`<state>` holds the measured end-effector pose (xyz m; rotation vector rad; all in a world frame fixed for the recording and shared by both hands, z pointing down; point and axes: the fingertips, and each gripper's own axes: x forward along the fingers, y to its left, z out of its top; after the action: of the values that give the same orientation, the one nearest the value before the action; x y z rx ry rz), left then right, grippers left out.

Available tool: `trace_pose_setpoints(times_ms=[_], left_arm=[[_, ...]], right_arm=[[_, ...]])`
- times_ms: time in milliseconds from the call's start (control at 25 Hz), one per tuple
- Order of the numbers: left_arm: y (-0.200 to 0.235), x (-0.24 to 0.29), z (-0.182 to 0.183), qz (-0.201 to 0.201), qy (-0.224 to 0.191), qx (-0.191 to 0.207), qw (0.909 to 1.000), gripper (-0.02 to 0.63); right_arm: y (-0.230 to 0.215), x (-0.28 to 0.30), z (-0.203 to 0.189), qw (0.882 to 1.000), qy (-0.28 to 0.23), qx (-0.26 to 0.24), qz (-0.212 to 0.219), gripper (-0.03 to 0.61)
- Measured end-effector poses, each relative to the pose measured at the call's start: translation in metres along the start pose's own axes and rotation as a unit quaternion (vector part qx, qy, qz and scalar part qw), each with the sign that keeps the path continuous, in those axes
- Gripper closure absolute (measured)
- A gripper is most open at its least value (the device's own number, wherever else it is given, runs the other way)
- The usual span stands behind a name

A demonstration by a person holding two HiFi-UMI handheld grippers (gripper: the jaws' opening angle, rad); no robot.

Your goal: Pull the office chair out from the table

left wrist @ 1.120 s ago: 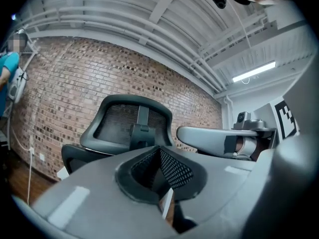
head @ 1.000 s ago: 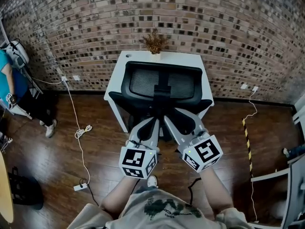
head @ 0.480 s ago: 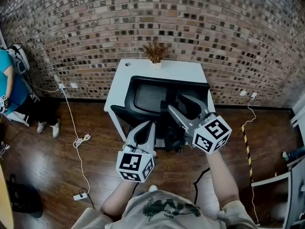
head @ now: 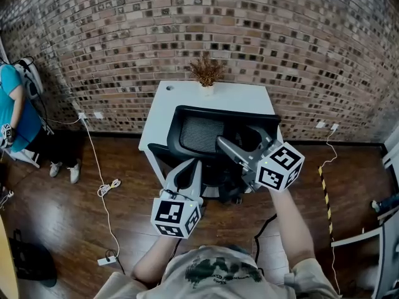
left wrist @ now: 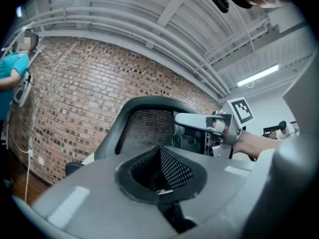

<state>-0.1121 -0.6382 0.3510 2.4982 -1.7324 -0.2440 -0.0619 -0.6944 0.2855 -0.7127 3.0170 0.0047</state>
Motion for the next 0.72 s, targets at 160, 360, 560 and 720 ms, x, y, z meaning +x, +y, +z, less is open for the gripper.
trace_pose_setpoints(times_ms=[160,360,560,720], left_arm=[[0.003,-0.001,0.001,-0.001,0.0,0.002,1.0,0.598],[0.0,-0.002,0.0,-0.005,0.003,0.007,1.0,0.598],[-0.007,-0.001,-0.006,-0.011,0.01,0.007,0.9999,0.598],[-0.016,-0.001,-0.011,-0.017,0.015,0.004,0.9997,0.598]], right_arm=[[0.003,0.013,-0.002,1.0,0.005,-0.014,-0.003,0.356],[-0.002,0.021,-0.008,0.999,0.006,-0.027,-0.023,0.406],[-0.001,0.021,-0.007,0.999,-0.003,-0.036,-0.03,0.446],[0.007,0.014,-0.006,0.998,-0.016,-0.059,-0.032,0.448]])
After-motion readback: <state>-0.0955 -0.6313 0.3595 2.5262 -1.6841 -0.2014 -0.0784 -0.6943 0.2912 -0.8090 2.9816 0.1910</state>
